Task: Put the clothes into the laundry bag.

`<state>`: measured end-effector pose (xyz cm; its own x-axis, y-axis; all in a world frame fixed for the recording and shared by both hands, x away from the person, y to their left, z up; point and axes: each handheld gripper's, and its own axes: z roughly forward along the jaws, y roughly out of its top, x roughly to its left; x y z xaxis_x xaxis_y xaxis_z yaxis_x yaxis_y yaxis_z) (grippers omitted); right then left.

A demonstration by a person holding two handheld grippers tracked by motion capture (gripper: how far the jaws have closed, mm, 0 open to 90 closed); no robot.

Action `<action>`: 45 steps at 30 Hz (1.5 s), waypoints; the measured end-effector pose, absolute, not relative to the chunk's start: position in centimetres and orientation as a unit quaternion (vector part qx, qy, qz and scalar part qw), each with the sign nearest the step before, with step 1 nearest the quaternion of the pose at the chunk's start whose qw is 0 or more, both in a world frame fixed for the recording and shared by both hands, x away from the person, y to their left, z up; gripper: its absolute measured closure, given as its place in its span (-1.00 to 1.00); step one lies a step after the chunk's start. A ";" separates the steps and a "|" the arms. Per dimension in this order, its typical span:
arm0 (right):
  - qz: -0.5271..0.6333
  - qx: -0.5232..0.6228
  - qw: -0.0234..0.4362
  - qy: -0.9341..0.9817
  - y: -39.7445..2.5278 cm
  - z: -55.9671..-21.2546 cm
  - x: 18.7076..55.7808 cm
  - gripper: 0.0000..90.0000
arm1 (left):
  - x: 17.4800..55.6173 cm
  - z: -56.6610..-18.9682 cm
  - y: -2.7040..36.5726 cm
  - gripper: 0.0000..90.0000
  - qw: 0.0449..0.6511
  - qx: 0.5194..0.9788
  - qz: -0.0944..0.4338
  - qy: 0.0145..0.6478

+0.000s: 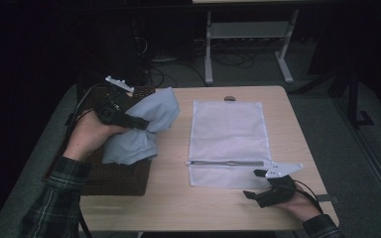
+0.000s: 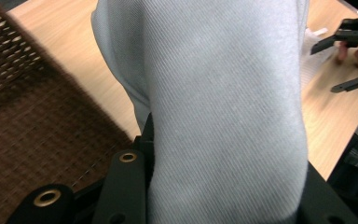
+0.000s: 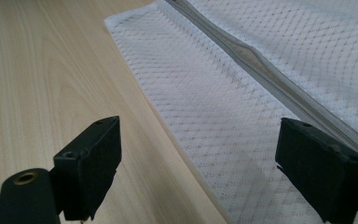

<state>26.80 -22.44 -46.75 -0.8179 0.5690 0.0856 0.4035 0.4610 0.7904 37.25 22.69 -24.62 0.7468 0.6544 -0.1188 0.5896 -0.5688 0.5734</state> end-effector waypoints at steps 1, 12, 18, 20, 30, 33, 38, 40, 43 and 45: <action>0.433 0.286 0.096 0.849 -22.4 -46.8 26.8 -0.69 | 37.2 -24.7 22.3 0.38 0.304 0.885 0.052 0.349; 0.437 0.287 0.101 0.846 -22.7 -46.7 26.9 -0.69 | 35.9 -26.4 18.6 0.38 0.320 0.892 0.033 0.318; 0.439 0.287 0.101 0.845 -22.7 -46.6 26.8 -0.70 | 35.0 -28.1 16.8 0.38 0.316 0.900 0.017 0.300; 0.439 0.288 0.102 0.845 -22.8 -46.6 26.9 -0.70 | 34.8 -28.4 16.5 0.38 0.315 0.902 0.016 0.295; 0.436 0.287 0.101 0.847 -22.8 -46.5 26.9 -0.69 | 33.5 -31.5 14.1 0.38 0.319 0.905 -0.001 0.281; 0.437 0.290 0.090 0.847 -22.9 -46.2 27.0 -0.68 | 33.1 -32.7 13.2 0.38 0.316 0.908 -0.006 0.277; 0.439 0.281 0.076 0.850 -23.2 -45.8 27.1 -0.70 | 32.7 -34.0 12.3 0.38 0.314 0.909 -0.011 0.273; 0.439 0.272 0.069 0.853 -23.2 -45.6 27.0 -0.70 | 32.6 -34.6 12.1 0.38 0.312 0.910 -0.013 0.274; 0.438 0.268 0.067 0.855 -23.2 -45.4 27.1 -0.68 | 32.5 -35.6 11.9 0.38 0.309 0.911 -0.017 0.274; 0.439 0.269 0.067 0.855 -23.2 -45.4 27.2 -0.66 | 32.5 -35.9 11.9 0.38 0.309 0.910 -0.020 0.275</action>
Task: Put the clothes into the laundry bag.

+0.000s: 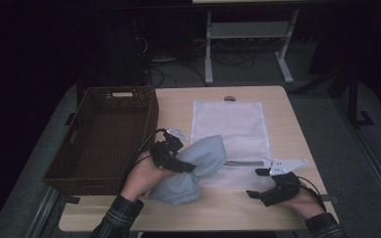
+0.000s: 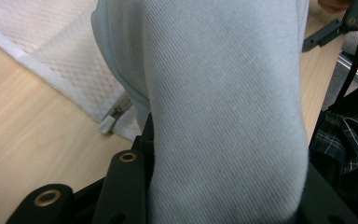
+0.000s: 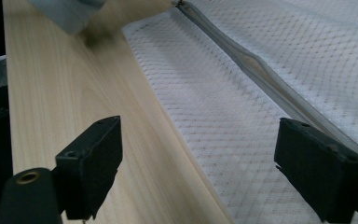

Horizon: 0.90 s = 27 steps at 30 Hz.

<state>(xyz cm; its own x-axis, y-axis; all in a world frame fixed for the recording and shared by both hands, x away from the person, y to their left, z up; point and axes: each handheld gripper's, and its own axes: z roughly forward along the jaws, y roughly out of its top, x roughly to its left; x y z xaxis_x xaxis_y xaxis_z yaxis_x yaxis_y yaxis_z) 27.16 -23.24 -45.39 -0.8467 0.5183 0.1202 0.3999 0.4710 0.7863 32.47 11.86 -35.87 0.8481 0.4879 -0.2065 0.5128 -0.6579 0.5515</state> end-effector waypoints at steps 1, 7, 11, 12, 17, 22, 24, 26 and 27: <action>0.437 0.269 0.067 0.856 -23.3 -45.4 27.2 -0.63 | 32.4 -36.2 11.8 0.38 0.310 0.909 -0.024 0.277; 0.440 0.262 0.069 0.856 -23.6 -45.1 27.9 -0.29 | 32.2 -37.4 11.5 0.38 0.290 0.916 -0.028 0.277; 0.445 0.261 0.074 0.853 -23.4 -44.6 29.0 -0.10 | 32.2 -37.9 11.9 0.38 0.290 0.913 -0.031 0.284; 0.445 0.261 0.074 0.853 -23.4 -44.6 29.0 -0.10 | 32.2 -37.9 11.9 0.38 0.290 0.913 -0.031 0.284; 0.451 0.248 0.079 0.854 -22.6 -43.8 30.7 0.07 | 32.1 -38.0 12.5 0.38 0.292 0.910 -0.031 0.292; 0.444 0.233 0.071 0.863 -21.3 -43.6 33.1 0.20 | 32.1 -38.2 12.9 0.38 0.293 0.907 -0.032 0.300; 0.445 0.231 0.073 0.862 -21.1 -43.7 33.6 0.21 | 32.1 -38.3 13.1 0.38 0.291 0.908 -0.032 0.301; 0.444 0.231 0.072 0.863 -20.8 -43.7 34.5 0.21 | 32.1 -38.3 13.2 0.38 0.292 0.906 -0.032 0.304; 0.447 0.229 0.075 0.861 -20.6 -43.8 35.4 0.22 | 32.1 -38.3 13.3 0.38 0.292 0.906 -0.032 0.304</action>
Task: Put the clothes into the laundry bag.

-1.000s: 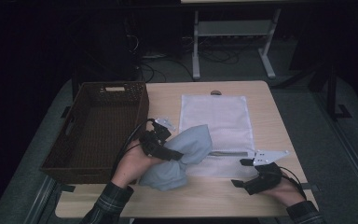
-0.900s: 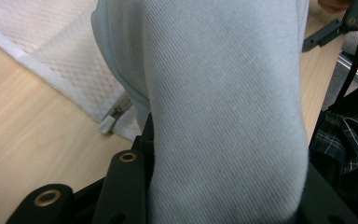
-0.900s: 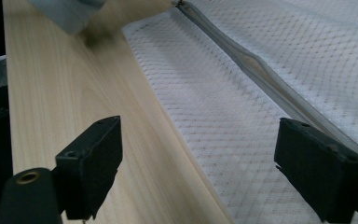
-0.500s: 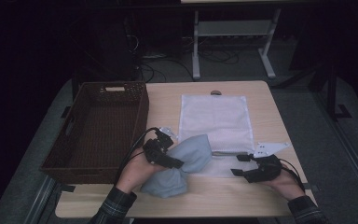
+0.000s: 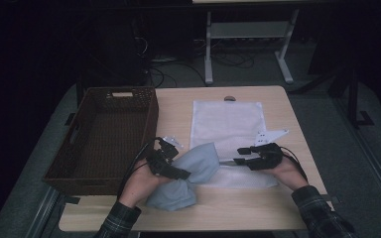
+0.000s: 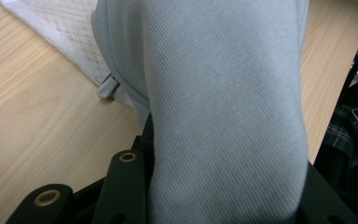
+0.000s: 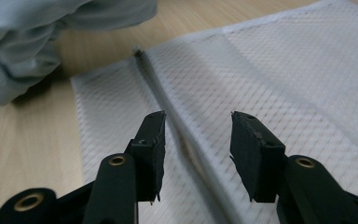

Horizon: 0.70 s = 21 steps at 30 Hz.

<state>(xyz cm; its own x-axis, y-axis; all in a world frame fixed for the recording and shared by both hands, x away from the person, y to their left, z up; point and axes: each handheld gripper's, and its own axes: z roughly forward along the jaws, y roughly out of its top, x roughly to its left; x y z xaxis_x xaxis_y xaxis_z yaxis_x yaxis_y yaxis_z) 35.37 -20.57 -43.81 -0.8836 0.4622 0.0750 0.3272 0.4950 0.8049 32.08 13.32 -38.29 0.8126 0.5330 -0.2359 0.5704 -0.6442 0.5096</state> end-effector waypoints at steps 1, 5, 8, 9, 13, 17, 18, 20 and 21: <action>0.447 0.229 0.075 0.861 -20.6 -43.8 35.4 0.22 | 32.1 -38.3 13.3 0.38 0.292 0.906 -0.032 0.304; 0.448 0.224 0.070 0.863 -20.0 -44.4 37.0 0.20 | 32.0 -38.3 13.4 0.38 0.295 0.904 -0.035 0.307; 0.441 0.219 0.066 0.868 -19.6 -45.1 38.0 0.16 | 32.1 -38.4 13.4 0.38 0.295 0.904 -0.036 0.308; 0.441 0.214 0.066 0.869 -19.5 -45.4 38.3 0.15 | 32.1 -38.4 13.4 0.38 0.295 0.904 -0.036 0.307; 0.442 0.212 0.058 0.869 -19.6 -46.1 38.6 0.11 | 32.1 -38.4 13.5 0.38 0.296 0.904 -0.037 0.307; 0.435 0.202 0.055 0.876 -19.7 -46.5 38.5 0.07 | 32.1 -38.5 13.5 0.38 0.294 0.904 -0.040 0.307; 0.434 0.201 0.054 0.876 -19.8 -46.6 38.5 0.04 | 32.1 -38.5 13.5 0.38 0.294 0.904 -0.040 0.306; 0.434 0.198 0.053 0.877 -19.8 -46.7 38.5 0.04 | 32.1 -38.5 13.4 0.38 0.294 0.905 -0.040 0.306; 0.430 0.197 0.055 0.880 -19.8 -46.8 38.4 0.05 | 32.1 -38.5 13.4 0.38 0.294 0.905 -0.041 0.306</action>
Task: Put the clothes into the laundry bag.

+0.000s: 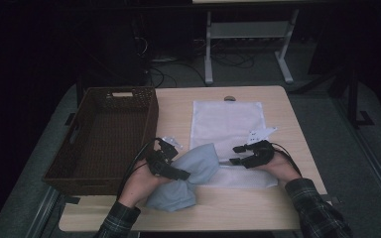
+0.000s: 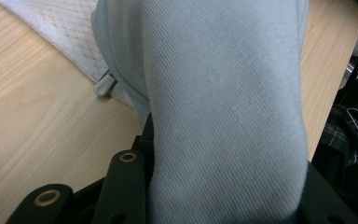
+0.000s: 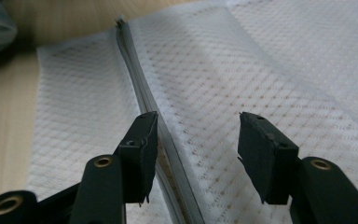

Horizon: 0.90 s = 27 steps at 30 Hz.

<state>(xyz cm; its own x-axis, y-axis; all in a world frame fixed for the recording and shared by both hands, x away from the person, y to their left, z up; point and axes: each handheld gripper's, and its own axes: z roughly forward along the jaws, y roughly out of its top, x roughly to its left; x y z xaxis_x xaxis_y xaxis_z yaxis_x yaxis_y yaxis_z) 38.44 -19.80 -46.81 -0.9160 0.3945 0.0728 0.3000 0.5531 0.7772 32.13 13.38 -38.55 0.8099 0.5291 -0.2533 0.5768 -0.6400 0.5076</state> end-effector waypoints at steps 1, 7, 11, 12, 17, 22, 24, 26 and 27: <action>0.423 0.197 0.056 0.883 -19.7 -47.0 38.4 0.05 | 32.1 -38.6 13.4 0.38 0.294 0.905 -0.041 0.305; 0.406 0.185 0.067 0.892 -19.3 -47.4 38.1 0.12 | 32.1 -38.6 13.3 0.38 0.294 0.905 -0.042 0.305; 0.407 0.188 0.076 0.891 -19.1 -47.4 38.1 0.25 | 32.2 -38.7 13.3 0.38 0.293 0.905 -0.043 0.306; 0.407 0.192 0.080 0.889 -19.1 -47.4 38.1 0.31 | 32.2 -38.6 13.3 0.38 0.294 0.905 -0.043 0.306; 0.417 0.210 0.087 0.880 -19.1 -47.0 38.3 0.49 | 32.2 -38.6 13.4 0.38 0.294 0.904 -0.043 0.306; 0.410 0.195 0.074 0.888 -19.1 -47.4 38.3 0.47 | 32.2 -38.6 13.4 0.38 0.294 0.904 -0.043 0.307; 0.404 0.189 0.067 0.892 -19.1 -47.6 38.2 0.50 | 32.2 -38.6 13.3 0.38 0.294 0.904 -0.043 0.306; 0.403 0.189 0.066 0.893 -19.0 -47.7 38.2 0.53 | 32.3 -38.7 13.3 0.38 0.293 0.905 -0.044 0.306; 0.402 0.190 0.065 0.893 -18.9 -47.8 38.2 0.58 | 32.3 -38.7 13.4 0.38 0.293 0.904 -0.044 0.307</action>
